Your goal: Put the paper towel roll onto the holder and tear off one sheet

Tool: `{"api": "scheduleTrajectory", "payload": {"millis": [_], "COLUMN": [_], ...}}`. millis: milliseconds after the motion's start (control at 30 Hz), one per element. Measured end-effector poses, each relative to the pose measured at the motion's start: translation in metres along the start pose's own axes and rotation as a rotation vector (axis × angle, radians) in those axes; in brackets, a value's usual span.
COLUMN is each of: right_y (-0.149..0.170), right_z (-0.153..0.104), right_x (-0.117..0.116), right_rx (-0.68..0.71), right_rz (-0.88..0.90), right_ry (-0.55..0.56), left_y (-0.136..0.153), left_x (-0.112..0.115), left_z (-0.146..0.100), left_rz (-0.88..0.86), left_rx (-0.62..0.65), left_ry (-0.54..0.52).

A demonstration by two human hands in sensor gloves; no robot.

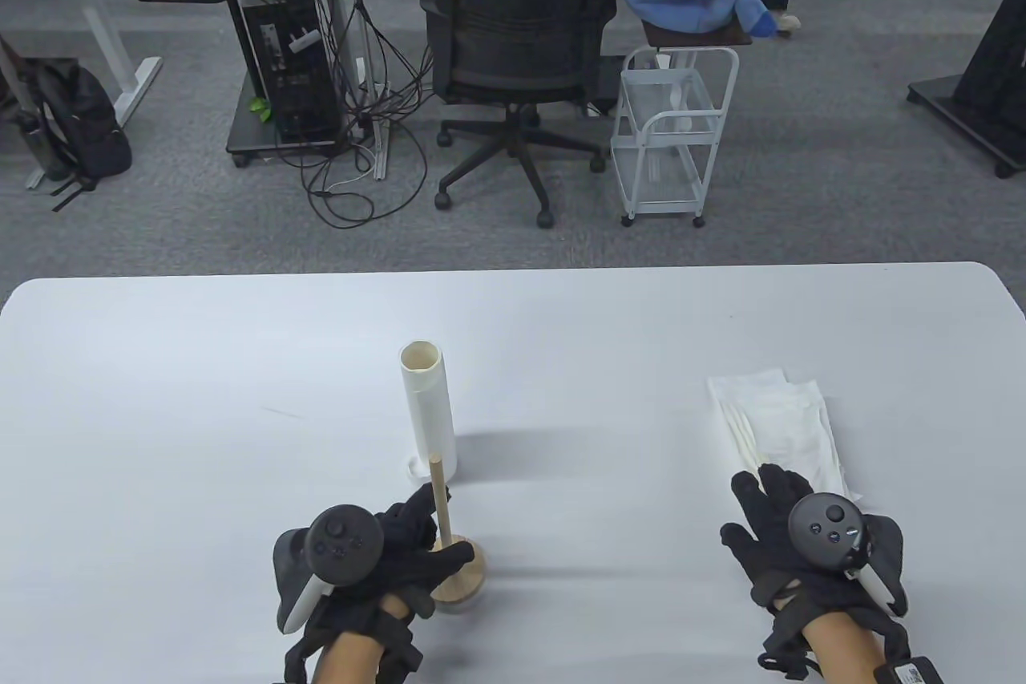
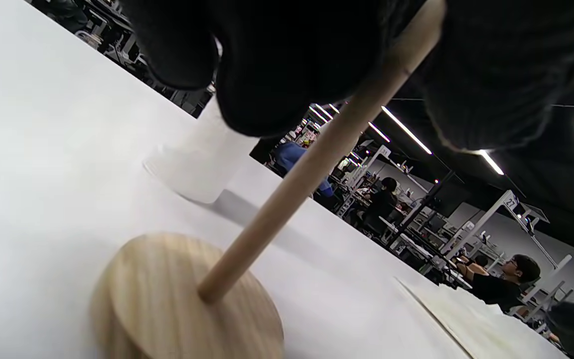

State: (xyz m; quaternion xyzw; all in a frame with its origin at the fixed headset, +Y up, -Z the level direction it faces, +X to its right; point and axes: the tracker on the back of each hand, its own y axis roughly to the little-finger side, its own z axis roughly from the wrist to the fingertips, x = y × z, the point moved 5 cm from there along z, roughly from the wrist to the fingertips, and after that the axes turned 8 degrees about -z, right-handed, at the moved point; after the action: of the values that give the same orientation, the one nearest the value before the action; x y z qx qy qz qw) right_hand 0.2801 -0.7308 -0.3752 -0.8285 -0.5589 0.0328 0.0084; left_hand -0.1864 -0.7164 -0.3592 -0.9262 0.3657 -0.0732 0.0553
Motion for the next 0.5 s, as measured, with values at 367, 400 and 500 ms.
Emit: {"api": "scheduleTrajectory", "payload": {"millis": [367, 400, 500], "right_y": [0.001, 0.001, 0.001], "right_z": [0.0, -0.001, -0.003], "right_x": [0.002, 0.002, 0.004], "right_rx": [0.01, 0.007, 0.006], "right_rz": [0.033, 0.035, 0.049], "right_ry": [0.007, 0.008, 0.007], "left_y": [-0.004, -0.006, -0.015], "left_x": [-0.002, -0.003, -0.008], "left_z": [0.004, 0.005, 0.007], "left_rz": [0.029, 0.038, 0.05], "left_rx": [-0.013, -0.01, 0.01], "left_ry": [-0.056, -0.052, -0.092]}}
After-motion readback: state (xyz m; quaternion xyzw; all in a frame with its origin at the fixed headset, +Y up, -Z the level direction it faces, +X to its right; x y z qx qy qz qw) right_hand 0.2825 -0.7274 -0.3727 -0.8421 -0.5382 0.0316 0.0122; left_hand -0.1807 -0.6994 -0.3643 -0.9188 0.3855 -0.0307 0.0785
